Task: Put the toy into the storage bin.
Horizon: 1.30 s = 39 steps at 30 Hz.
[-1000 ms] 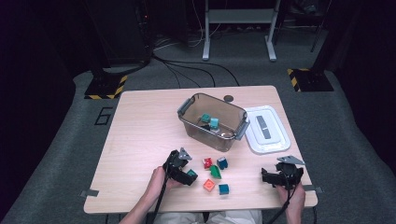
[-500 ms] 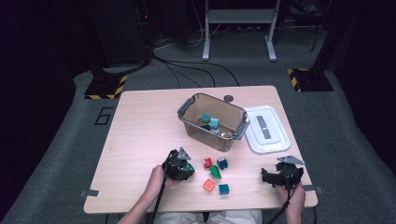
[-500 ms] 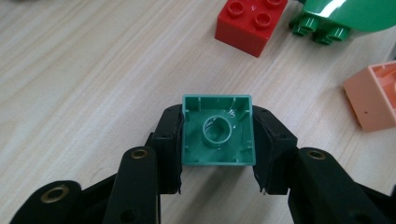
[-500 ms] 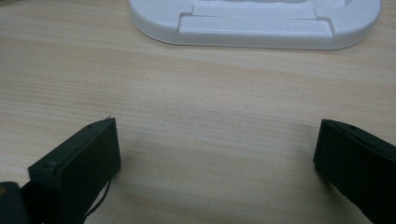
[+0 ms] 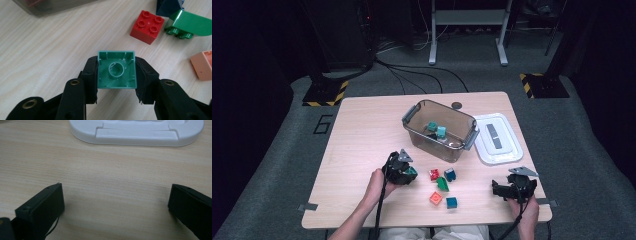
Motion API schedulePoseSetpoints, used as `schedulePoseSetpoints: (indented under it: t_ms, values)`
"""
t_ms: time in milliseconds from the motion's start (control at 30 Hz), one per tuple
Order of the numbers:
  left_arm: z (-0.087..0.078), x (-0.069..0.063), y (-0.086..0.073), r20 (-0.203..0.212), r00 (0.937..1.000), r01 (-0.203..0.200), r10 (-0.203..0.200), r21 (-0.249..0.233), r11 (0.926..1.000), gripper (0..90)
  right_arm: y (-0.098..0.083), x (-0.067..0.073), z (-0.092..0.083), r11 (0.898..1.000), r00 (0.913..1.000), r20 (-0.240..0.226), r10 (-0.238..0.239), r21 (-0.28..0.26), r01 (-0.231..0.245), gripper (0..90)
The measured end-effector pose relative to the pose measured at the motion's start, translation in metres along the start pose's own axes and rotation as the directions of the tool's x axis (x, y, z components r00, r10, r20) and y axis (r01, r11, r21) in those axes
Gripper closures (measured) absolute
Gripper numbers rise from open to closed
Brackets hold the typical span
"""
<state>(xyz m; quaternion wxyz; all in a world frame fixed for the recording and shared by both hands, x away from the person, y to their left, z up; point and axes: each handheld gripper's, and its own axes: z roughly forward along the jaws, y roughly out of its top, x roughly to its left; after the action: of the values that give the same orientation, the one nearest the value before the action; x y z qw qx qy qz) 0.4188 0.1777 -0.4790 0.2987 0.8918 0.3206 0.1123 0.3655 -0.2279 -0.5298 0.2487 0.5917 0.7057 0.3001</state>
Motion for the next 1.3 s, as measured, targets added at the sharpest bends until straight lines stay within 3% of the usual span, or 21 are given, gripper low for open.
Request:
schedulePoseSetpoints:
  t_ms: [300,500,1300]
  values:
    - [-0.013,0.013,0.013,-0.015,0.9999,0.005,-0.005,-0.018,0.9998,58.5,0.000,0.000,0.000,1.000,1.0000,0.000,0.000,0.000,0.000,0.0]
    - [-0.024,0.019,0.026,-0.032,0.9994,-0.016,0.015,-0.035,0.9993,58.6,0.000,0.000,0.000,1.000,1.0000,0.000,-0.001,0.000,0.001,0.0]
    - [-0.059,0.041,0.056,-0.022,0.9996,-0.017,0.015,-0.068,0.9976,58.6,0.000,0.000,0.000,1.000,1.0000,0.000,0.000,0.000,0.000,0.0]
